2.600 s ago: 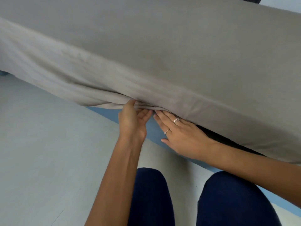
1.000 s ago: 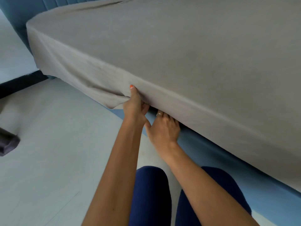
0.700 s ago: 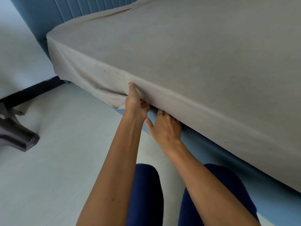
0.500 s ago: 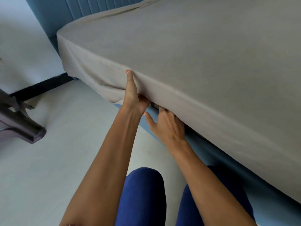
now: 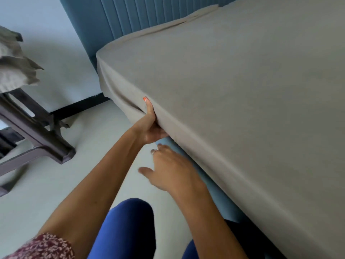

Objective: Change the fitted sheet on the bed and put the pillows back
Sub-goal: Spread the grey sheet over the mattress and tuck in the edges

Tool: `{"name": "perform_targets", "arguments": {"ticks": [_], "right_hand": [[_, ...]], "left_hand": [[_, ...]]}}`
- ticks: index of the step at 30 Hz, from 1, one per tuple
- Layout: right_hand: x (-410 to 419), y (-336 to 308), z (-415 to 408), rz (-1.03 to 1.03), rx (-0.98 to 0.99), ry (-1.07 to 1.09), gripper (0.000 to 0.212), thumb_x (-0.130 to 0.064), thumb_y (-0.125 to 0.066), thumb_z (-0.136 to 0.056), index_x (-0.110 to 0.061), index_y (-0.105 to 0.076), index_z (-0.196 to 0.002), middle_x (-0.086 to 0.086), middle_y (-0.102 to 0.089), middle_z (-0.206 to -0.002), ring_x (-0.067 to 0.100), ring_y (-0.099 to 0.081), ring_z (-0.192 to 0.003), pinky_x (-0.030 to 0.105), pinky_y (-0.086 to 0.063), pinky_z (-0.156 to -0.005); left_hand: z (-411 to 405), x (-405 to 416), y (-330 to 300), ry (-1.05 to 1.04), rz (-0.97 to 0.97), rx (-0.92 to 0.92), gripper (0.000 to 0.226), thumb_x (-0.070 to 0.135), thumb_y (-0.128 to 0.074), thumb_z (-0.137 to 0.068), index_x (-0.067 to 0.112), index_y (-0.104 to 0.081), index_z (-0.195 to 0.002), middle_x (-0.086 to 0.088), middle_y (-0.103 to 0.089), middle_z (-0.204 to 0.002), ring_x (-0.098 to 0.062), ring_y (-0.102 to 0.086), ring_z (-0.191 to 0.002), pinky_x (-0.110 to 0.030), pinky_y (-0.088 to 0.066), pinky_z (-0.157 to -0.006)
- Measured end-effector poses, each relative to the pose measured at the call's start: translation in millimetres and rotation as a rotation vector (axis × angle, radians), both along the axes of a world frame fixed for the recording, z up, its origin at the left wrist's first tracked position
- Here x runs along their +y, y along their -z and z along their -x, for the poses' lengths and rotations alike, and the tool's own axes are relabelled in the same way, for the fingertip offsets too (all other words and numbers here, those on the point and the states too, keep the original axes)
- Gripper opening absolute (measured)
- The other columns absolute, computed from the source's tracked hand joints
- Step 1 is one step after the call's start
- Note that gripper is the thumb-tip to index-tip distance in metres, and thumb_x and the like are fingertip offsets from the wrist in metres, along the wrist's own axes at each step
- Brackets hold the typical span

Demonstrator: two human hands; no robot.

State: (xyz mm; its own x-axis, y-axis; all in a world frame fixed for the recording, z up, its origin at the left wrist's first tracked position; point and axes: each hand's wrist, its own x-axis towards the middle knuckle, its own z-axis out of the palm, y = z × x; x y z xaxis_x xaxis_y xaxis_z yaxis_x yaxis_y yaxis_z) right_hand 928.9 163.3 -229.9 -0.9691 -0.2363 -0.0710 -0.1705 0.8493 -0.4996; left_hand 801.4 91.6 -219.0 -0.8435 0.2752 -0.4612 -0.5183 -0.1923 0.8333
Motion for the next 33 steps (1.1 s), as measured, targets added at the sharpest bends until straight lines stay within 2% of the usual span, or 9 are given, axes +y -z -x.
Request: {"name": "perform_targets", "arguments": {"ticks": [3, 6, 8, 10, 12, 15, 21, 28, 33], "right_hand": [[-8, -16, 8, 0.096, -0.045, -0.063, 0.056, -0.049, -0.044, -0.097, -0.014, -0.041, -0.141, 0.008, -0.048, -0.139, 0.027, -0.047, -0.126, 0.037, -0.041, -0.097], [-9, -19, 22, 0.068, -0.023, -0.114, 0.049, -0.044, -0.044, -0.099, -0.013, -0.045, -0.137, 0.008, -0.053, -0.133, 0.027, -0.054, -0.118, 0.036, -0.043, -0.088], [-11, -16, 29, 0.098, 0.024, -0.116, 0.047, -0.044, -0.043, -0.099, -0.014, -0.047, -0.135, 0.007, -0.056, -0.129, 0.025, -0.055, -0.115, 0.033, -0.042, -0.084], [-16, -16, 35, 0.124, 0.097, -0.119, 0.047, -0.044, -0.041, -0.100, -0.014, -0.048, -0.134, 0.006, -0.057, -0.128, 0.024, -0.053, -0.117, 0.033, -0.043, -0.089], [-21, -12, 42, 0.094, 0.151, -0.125, 0.046, -0.043, -0.042, -0.100, -0.013, -0.050, -0.133, 0.006, -0.055, -0.130, 0.024, -0.050, -0.120, 0.036, -0.041, -0.097], [-26, -1, 60, -0.004, 0.237, -0.101, 0.045, -0.041, -0.044, -0.098, -0.011, -0.056, -0.129, 0.008, -0.052, -0.136, 0.026, -0.042, -0.131, 0.042, -0.033, -0.109], [-54, 26, 88, -0.255, 0.398, -0.001, 0.044, -0.044, -0.049, -0.083, -0.016, -0.072, -0.108, 0.011, -0.060, -0.130, 0.028, -0.051, -0.127, 0.051, -0.038, -0.105], [-58, 37, 106, -0.400, 0.434, 0.125, 0.046, -0.039, -0.042, -0.093, -0.014, -0.063, -0.125, 0.009, -0.048, -0.143, 0.024, -0.039, -0.136, 0.036, -0.026, -0.112], [-78, 51, 117, -0.531, 0.441, 0.295, 0.046, -0.031, -0.046, -0.093, -0.010, -0.056, -0.133, 0.009, -0.043, -0.148, 0.022, -0.037, -0.139, 0.037, -0.025, -0.114]], "left_hand": [[9, -11, -4, -0.010, 0.352, -0.013, 0.100, 0.088, -0.021, -0.075, 0.003, -0.061, -0.109, -0.011, -0.072, -0.096, -0.022, -0.069, -0.087, -0.028, -0.057, -0.076], [18, -24, -4, -0.035, 0.816, 0.149, 0.101, 0.083, -0.018, -0.082, -0.005, -0.068, -0.093, -0.017, -0.073, -0.085, -0.027, -0.071, -0.079, -0.030, -0.058, -0.074], [27, -35, -3, -0.035, 1.059, 0.330, 0.089, 0.075, -0.023, -0.087, -0.001, -0.063, -0.108, -0.015, -0.071, -0.102, -0.029, -0.068, -0.092, -0.035, -0.054, -0.083], [42, -52, 2, -0.044, 1.210, 0.568, 0.079, 0.066, -0.034, -0.091, 0.004, -0.040, -0.139, -0.017, -0.049, -0.139, -0.031, -0.048, -0.127, -0.039, -0.036, -0.105], [56, -66, 4, -0.015, 1.226, 0.855, 0.087, 0.063, -0.039, -0.091, 0.008, -0.013, -0.152, -0.014, -0.018, -0.158, -0.025, -0.017, -0.146, -0.037, -0.017, -0.117], [81, -83, 14, 0.080, 1.235, 1.216, 0.085, 0.072, -0.029, -0.088, 0.020, -0.012, -0.153, -0.008, -0.009, -0.161, -0.023, -0.004, -0.149, -0.039, -0.008, -0.120], [113, -102, 23, 0.231, 1.097, 1.481, 0.061, 0.059, -0.031, -0.094, 0.030, -0.031, -0.148, 0.005, -0.026, -0.156, -0.018, -0.013, -0.147, -0.052, -0.013, -0.117], [150, -116, 42, 0.225, 1.048, 1.787, 0.060, 0.055, -0.037, -0.095, 0.022, -0.038, -0.146, 0.002, -0.038, -0.151, -0.020, -0.029, -0.141, -0.057, -0.009, -0.115], [176, -121, 51, 0.234, 1.005, 1.995, 0.065, 0.059, -0.041, -0.093, 0.021, -0.039, -0.144, -0.003, -0.044, -0.147, -0.024, -0.038, -0.135, -0.065, -0.016, -0.109]]}}
